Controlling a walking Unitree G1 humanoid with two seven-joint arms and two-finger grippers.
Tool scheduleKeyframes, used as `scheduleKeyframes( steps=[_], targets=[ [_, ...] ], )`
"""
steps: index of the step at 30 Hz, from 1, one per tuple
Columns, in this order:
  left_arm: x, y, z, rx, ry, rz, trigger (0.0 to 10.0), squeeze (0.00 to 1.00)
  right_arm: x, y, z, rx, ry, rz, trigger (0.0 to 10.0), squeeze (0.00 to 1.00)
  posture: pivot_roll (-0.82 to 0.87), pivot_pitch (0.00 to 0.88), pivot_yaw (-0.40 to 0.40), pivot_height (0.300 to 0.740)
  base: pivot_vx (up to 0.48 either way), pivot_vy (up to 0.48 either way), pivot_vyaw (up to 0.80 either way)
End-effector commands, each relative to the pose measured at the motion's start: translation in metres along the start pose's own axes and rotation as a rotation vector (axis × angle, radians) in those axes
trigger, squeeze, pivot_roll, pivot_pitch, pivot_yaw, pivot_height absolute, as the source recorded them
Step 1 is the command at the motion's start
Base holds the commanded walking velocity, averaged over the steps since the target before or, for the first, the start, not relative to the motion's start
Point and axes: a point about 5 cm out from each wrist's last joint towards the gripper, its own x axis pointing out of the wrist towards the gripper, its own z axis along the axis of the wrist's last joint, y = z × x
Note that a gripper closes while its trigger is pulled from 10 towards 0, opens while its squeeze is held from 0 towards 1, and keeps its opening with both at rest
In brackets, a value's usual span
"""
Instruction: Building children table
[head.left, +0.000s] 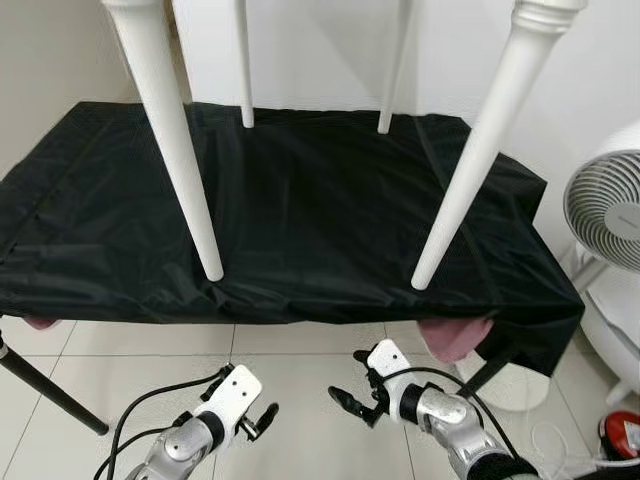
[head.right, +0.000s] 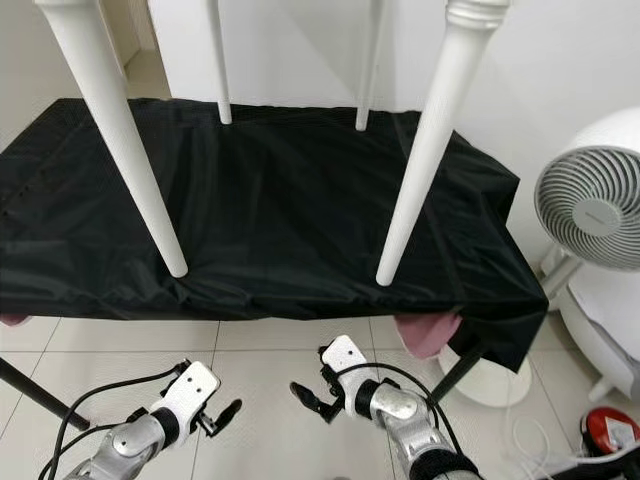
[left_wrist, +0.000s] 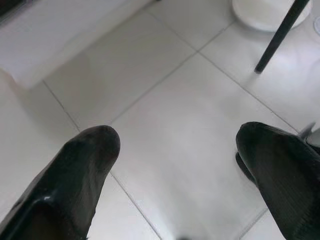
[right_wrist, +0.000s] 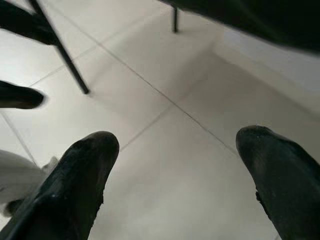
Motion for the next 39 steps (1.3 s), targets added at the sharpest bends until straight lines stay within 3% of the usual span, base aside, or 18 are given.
scheduleKeyframes(
  steps=[1,3,4,6,7,8,10,12,13,14,19,21,24,25,28,32,39],
  targets=[
    [-0.002,0.006,-0.007,-0.019,0.033,0.132,10.0,0.00,-0.003,-0.002,-0.009,0.037,0.043,-0.047,10.0,0.00,0.01,0.000,-0.030,0.740,0.000,0.000,0.00],
    [-0.007,0.010,-0.024,-0.099,0.118,0.228,10.0,0.00,-0.008,-0.007,-0.027,0.090,0.130,-0.198,10.0,0.00,0.01,0.000,-0.040,0.740,0.000,0.000,0.00],
    [-0.007,0.010,-0.024,-0.099,0.118,0.228,10.0,0.00,-0.008,-0.007,-0.027,0.090,0.130,-0.198,10.0,0.00,0.01,0.000,-0.040,0.740,0.000,0.000,0.00],
    [-0.011,0.011,-0.036,-0.196,0.189,0.264,10.0,0.00,-0.016,-0.011,-0.041,0.139,0.194,-0.313,10.0,0.00,0.01,0.000,-0.045,0.740,0.000,0.000,0.00],
    [-0.011,0.011,-0.036,-0.196,0.189,0.264,10.0,0.00,-0.016,-0.011,-0.041,0.139,0.194,-0.313,10.0,0.00,0.01,0.000,-0.045,0.740,0.000,0.000,0.00],
    [-0.013,0.010,-0.041,-0.246,0.217,0.268,10.0,0.00,-0.019,-0.012,-0.046,0.168,0.220,-0.352,10.0,0.00,0.01,0.000,-0.045,0.740,0.000,0.000,0.00],
    [-0.013,0.010,-0.041,-0.246,0.217,0.268,10.0,0.00,-0.019,-0.012,-0.046,0.168,0.220,-0.352,10.0,0.00,0.01,0.000,-0.045,0.740,0.000,0.000,0.00],
    [-0.019,0.004,-0.057,-0.289,0.312,0.299,10.0,0.00,-0.029,-0.011,-0.063,0.237,0.307,-0.431,10.0,0.00,0.01,0.000,-0.051,0.740,0.000,0.000,0.00],
    [-0.019,0.004,-0.057,-0.289,0.312,0.299,10.0,0.00,-0.029,-0.011,-0.063,0.237,0.307,-0.431,10.0,0.00,0.01,0.000,-0.051,0.740,0.000,0.000,0.00],
    [-0.027,-0.003,-0.071,-0.307,0.398,0.330,10.0,0.00,-0.039,-0.005,-0.080,0.285,0.398,-0.473,10.0,0.00,0.01,0.000,-0.046,0.740,0.000,0.000,0.00],
    [-0.030,-0.008,-0.076,-0.316,0.436,0.335,10.0,0.00,-0.043,0.000,-0.088,0.295,0.440,-0.479,10.0,0.00,0.00,0.000,-0.042,0.740,0.000,0.000,0.00],
    [-0.032,-0.018,-0.083,-0.327,0.485,0.329,10.0,0.00,-0.049,0.015,-0.102,0.309,0.517,-0.448,10.0,0.00,0.01,0.000,-0.047,0.740,0.000,0.000,0.00],
    [-0.032,-0.018,-0.083,-0.327,0.485,0.329,10.0,0.00,-0.049,0.015,-0.102,0.309,0.517,-0.448,10.0,0.00,0.01,0.000,-0.047,0.740,0.000,0.000,0.00],
    [-0.032,-0.022,-0.084,-0.334,0.491,0.321,10.0,0.00,-0.049,0.022,-0.105,0.287,0.541,-0.420,10.0,0.00,0.01,0.000,-0.046,0.740,0.000,0.000,0.00],
    [-0.031,-0.026,-0.084,-0.361,0.486,0.307,10.0,0.00,-0.048,0.028,-0.107,0.266,0.553,-0.390,10.0,0.00,0.01,0.000,-0.039,0.740,0.000,0.000,0.00],
    [-0.024,-0.034,-0.080,-0.321,0.482,0.235,10.0,0.00,-0.038,0.037,-0.103,0.286,0.541,-0.367,10.0,0.00,0.00,0.000,-0.031,0.740,0.000,0.000,0.00],
    [-0.022,-0.037,-0.078,-0.306,0.487,0.222,10.0,0.00,-0.036,0.042,-0.103,0.293,0.549,-0.363,10.0,0.00,0.00,0.000,-0.044,0.740,0.000,0.000,0.00]
  ],
)
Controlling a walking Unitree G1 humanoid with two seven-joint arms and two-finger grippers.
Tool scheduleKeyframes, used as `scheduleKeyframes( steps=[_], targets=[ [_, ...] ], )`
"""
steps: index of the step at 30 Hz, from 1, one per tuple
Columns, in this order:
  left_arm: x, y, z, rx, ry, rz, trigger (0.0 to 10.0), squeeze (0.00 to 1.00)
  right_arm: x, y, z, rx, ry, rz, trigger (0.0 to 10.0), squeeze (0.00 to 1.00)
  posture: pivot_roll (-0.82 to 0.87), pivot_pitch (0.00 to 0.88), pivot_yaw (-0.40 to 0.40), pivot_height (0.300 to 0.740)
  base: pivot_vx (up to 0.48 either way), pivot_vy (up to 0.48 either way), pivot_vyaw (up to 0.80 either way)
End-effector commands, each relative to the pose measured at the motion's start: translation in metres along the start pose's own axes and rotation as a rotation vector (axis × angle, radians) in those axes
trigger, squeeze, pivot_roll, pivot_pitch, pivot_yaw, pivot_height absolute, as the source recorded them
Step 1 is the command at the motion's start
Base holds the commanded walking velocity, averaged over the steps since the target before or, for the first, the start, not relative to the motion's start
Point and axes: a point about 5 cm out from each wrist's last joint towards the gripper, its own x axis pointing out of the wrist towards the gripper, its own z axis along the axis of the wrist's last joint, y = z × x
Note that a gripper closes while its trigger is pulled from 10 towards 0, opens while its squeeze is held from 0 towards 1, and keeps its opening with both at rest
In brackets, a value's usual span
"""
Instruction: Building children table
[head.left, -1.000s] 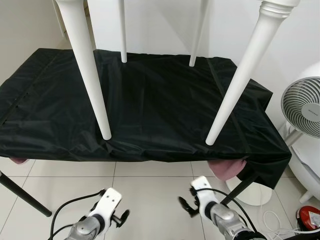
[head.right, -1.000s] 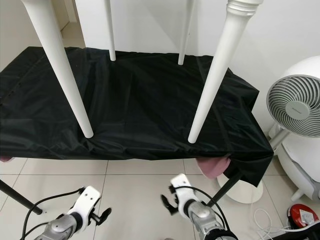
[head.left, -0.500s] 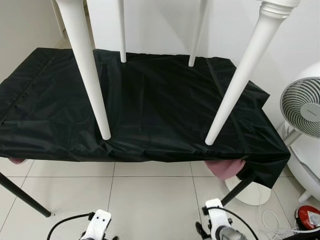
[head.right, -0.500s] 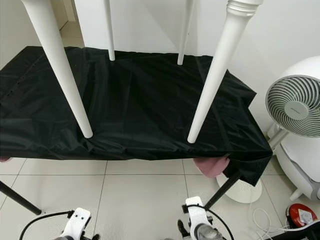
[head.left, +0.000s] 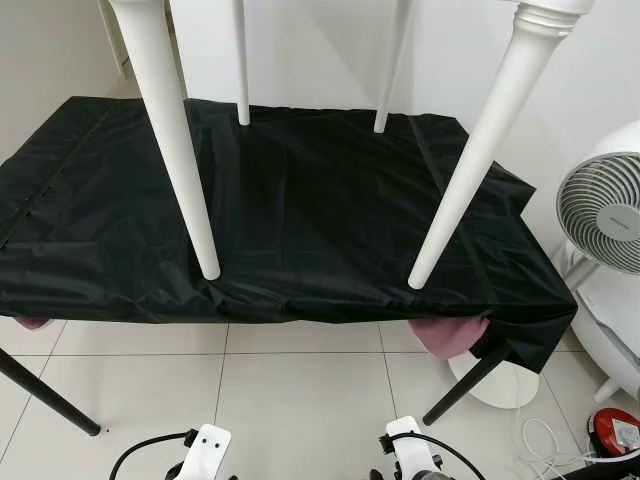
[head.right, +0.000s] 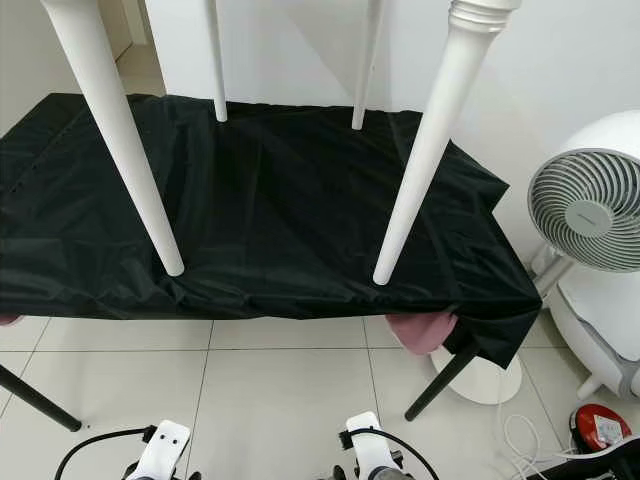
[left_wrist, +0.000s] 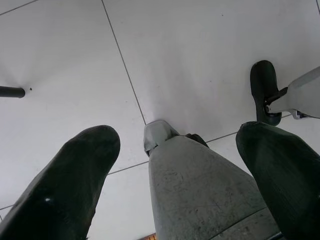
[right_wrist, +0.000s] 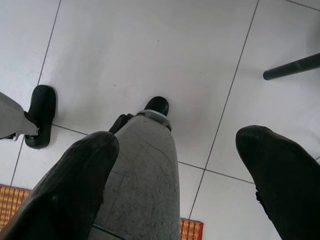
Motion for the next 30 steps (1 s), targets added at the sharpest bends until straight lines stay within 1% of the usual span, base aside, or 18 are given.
scheduleKeyframes(
  steps=[1,4,11,13,16,23,30],
  targets=[
    [0.000,-0.004,-0.004,0.017,0.027,-0.002,10.0,0.00,-0.001,-0.002,-0.004,-0.002,0.022,-0.014,10.0,0.00,0.00,0.000,-0.045,0.740,0.000,0.000,0.00],
    [0.001,-0.007,-0.003,0.032,0.027,-0.007,10.0,0.00,-0.001,-0.004,-0.004,-0.003,0.027,-0.020,10.0,0.00,0.01,0.000,-0.052,0.740,0.000,0.000,0.00],
    [0.001,-0.008,-0.003,0.011,0.022,-0.005,10.0,0.00,-0.001,-0.005,-0.005,-0.007,0.032,-0.020,10.0,0.00,0.02,0.000,-0.064,0.740,0.000,0.000,0.00],
    [0.001,-0.010,-0.004,0.001,0.026,-0.004,10.0,0.00,-0.001,-0.006,-0.006,-0.033,0.042,-0.014,10.0,0.00,0.03,0.000,-0.082,0.740,0.000,0.000,0.00],
    [0.001,-0.011,-0.004,0.001,0.028,-0.004,10.0,0.00,-0.002,-0.006,-0.006,-0.040,0.046,-0.012,10.0,0.00,0.03,0.000,-0.082,0.740,0.000,0.000,0.00],
    [0.001,-0.012,-0.005,0.026,0.031,-0.008,10.0,0.00,-0.003,-0.007,-0.011,-0.032,0.064,-0.021,10.0,0.00,0.03,0.000,-0.084,0.740,0.000,0.000,0.00],
    [0.000,-0.014,-0.008,0.050,0.047,-0.012,10.0,0.00,-0.004,-0.008,-0.017,0.001,0.092,-0.038,10.0,0.00,0.02,0.000,-0.080,0.740,0.000,0.000,-0.56]
  ],
)
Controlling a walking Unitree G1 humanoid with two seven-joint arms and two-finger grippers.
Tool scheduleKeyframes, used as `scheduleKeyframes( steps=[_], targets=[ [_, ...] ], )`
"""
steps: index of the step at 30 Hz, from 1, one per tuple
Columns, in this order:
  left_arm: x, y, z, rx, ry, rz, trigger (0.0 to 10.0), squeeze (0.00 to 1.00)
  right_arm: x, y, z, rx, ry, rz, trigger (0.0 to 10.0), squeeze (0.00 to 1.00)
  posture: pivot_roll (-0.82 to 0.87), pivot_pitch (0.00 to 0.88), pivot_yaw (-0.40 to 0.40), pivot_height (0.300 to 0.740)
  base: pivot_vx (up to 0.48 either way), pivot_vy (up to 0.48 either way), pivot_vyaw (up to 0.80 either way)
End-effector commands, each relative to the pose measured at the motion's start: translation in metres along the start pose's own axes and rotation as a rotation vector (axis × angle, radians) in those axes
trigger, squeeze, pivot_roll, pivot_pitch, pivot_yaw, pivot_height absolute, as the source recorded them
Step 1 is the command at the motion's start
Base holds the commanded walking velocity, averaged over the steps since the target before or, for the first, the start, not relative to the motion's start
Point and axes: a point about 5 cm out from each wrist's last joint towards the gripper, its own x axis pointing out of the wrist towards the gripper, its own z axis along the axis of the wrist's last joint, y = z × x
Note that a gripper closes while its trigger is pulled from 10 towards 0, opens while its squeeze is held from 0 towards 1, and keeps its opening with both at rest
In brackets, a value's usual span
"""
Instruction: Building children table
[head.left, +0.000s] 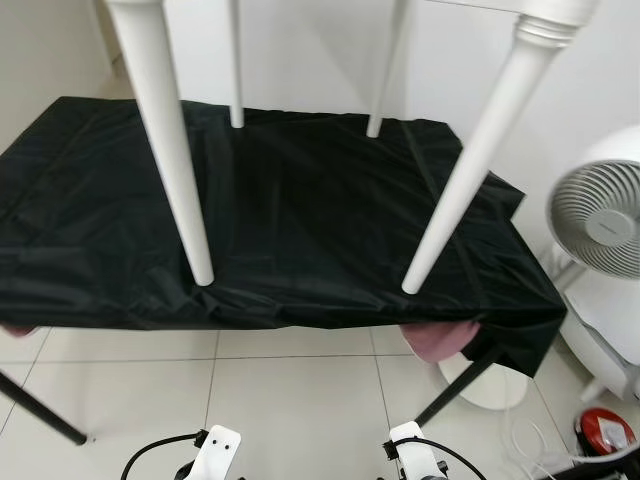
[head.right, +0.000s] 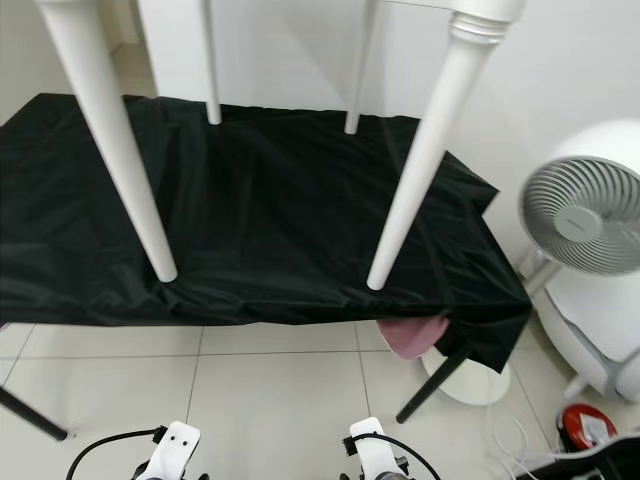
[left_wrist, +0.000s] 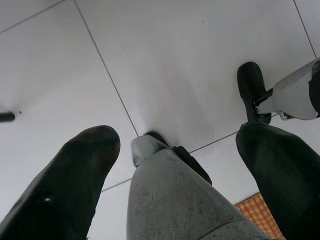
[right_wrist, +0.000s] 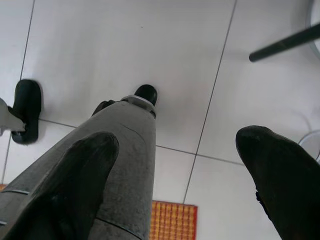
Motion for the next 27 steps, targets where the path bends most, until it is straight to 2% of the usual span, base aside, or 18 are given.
scheduleKeyframes(
  steps=[1,4,19,24,27],
  targets=[
    [-0.001,-0.002,-0.009,0.013,0.042,0.022,10.0,0.00,-0.002,-0.004,-0.010,0.008,0.044,-0.020,10.0,0.00,0.02,0.000,-0.080,0.740,0.000,0.000,-0.76],
    [-0.001,-0.002,-0.010,0.021,0.045,0.017,10.0,0.00,-0.002,-0.004,-0.012,0.010,0.053,-0.024,10.0,0.00,0.02,0.000,-0.083,0.740,0.000,0.000,-0.76],
    [-0.001,-0.003,-0.010,0.036,0.047,0.010,10.0,0.00,-0.003,-0.006,-0.013,-0.003,0.051,-0.029,10.0,0.00,0.01,0.000,-0.097,0.740,0.000,0.000,0.00],
    [-0.002,-0.003,-0.010,0.004,0.045,0.018,10.0,0.00,-0.006,-0.018,-0.015,0.013,0.051,-0.041,10.0,0.00,0.00,0.000,-0.089,0.740,0.000,0.000,0.00],
    [-0.002,-0.003,-0.011,0.002,0.045,0.019,10.0,0.00,-0.004,-0.016,-0.012,0.025,0.045,-0.039,10.0,0.00,0.00,0.000,-0.087,0.740,0.000,0.000,0.00]
  ],
)
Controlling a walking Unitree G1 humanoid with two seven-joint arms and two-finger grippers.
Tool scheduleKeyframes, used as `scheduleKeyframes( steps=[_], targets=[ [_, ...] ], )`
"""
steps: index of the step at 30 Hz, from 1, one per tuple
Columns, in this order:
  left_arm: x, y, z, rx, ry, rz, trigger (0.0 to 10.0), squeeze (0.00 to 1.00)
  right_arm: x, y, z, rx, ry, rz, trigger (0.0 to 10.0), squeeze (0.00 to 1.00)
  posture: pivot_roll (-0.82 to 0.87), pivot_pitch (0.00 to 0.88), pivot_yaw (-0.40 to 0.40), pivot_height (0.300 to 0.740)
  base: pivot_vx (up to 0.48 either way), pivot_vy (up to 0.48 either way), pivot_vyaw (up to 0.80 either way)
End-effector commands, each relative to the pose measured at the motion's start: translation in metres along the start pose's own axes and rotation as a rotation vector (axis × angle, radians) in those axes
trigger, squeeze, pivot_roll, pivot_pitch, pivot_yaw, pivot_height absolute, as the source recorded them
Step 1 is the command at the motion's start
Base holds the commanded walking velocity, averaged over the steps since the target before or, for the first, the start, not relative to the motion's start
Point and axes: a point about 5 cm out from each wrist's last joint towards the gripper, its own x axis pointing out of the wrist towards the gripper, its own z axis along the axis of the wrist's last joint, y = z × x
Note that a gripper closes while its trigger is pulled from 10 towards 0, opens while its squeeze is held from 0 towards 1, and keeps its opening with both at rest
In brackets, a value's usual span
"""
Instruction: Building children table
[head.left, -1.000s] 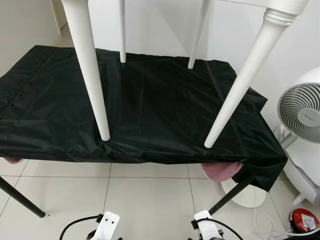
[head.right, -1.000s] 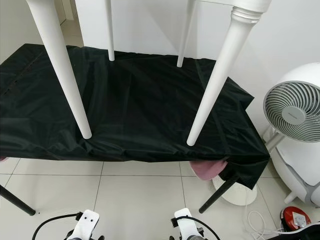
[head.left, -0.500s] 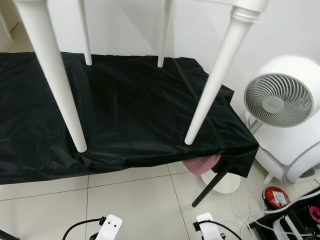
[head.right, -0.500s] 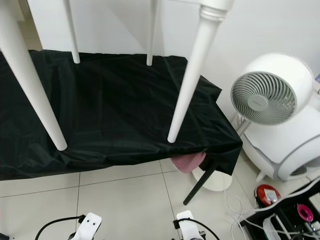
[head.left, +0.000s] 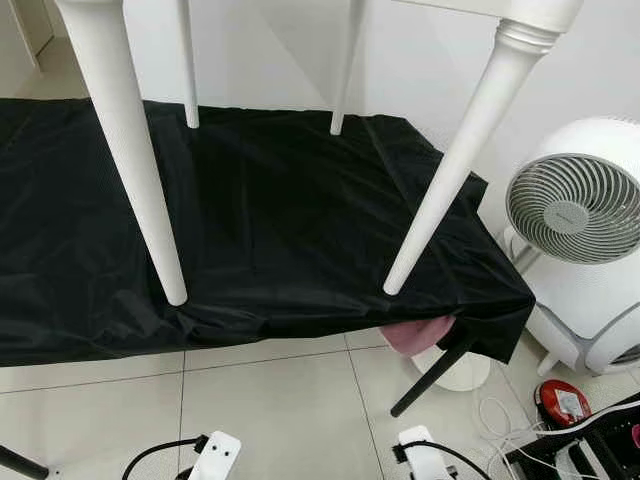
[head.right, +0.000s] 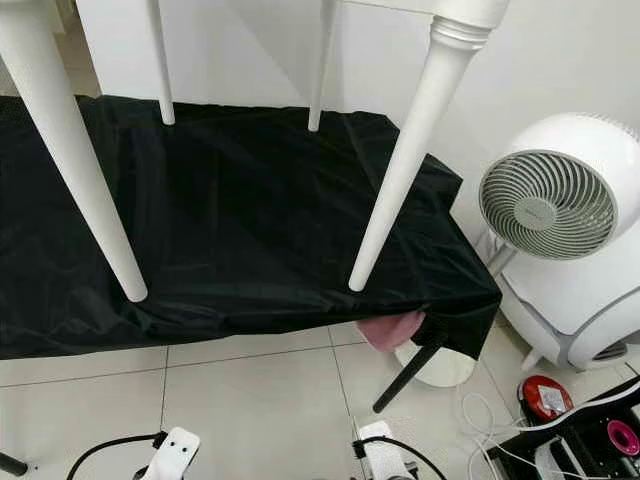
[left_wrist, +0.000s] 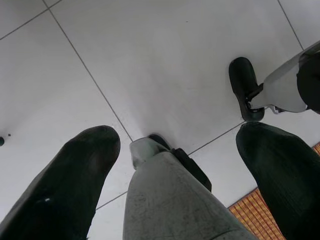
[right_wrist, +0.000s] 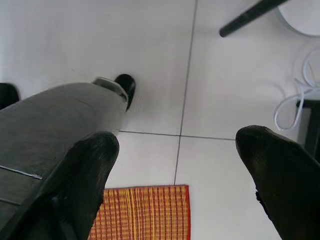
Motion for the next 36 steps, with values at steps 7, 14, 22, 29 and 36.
scheduleKeyframes(
  steps=[7,14,22,29,36],
  targets=[
    [-0.001,-0.003,-0.005,0.010,0.020,0.019,10.0,0.00,0.004,0.013,0.009,0.034,-0.003,0.010,10.0,0.00,0.00,0.000,-0.090,0.740,0.000,0.000,0.00],
    [0.000,-0.003,-0.004,0.011,0.021,0.023,10.0,0.00,0.006,0.022,0.022,0.036,-0.020,0.025,10.0,0.00,0.01,0.000,-0.091,0.740,0.000,-0.250,0.00],
    [0.000,-0.002,-0.004,0.012,0.026,0.024,10.0,0.00,0.004,0.016,0.012,0.043,-0.006,0.016,10.0,0.00,0.01,0.000,-0.091,0.740,0.000,-0.306,0.00],
    [0.000,0.000,-0.005,0.012,0.030,0.025,10.0,0.00,0.002,0.009,0.005,0.051,0.003,0.007,10.0,0.00,0.01,0.000,-0.090,0.740,0.000,-0.351,0.00],
    [-0.001,0.000,-0.005,0.015,0.031,0.026,10.0,0.00,0.002,0.007,0.003,0.058,0.006,0.004,10.0,0.00,0.01,0.000,-0.090,0.740,0.000,-0.352,0.00]
  ],
)
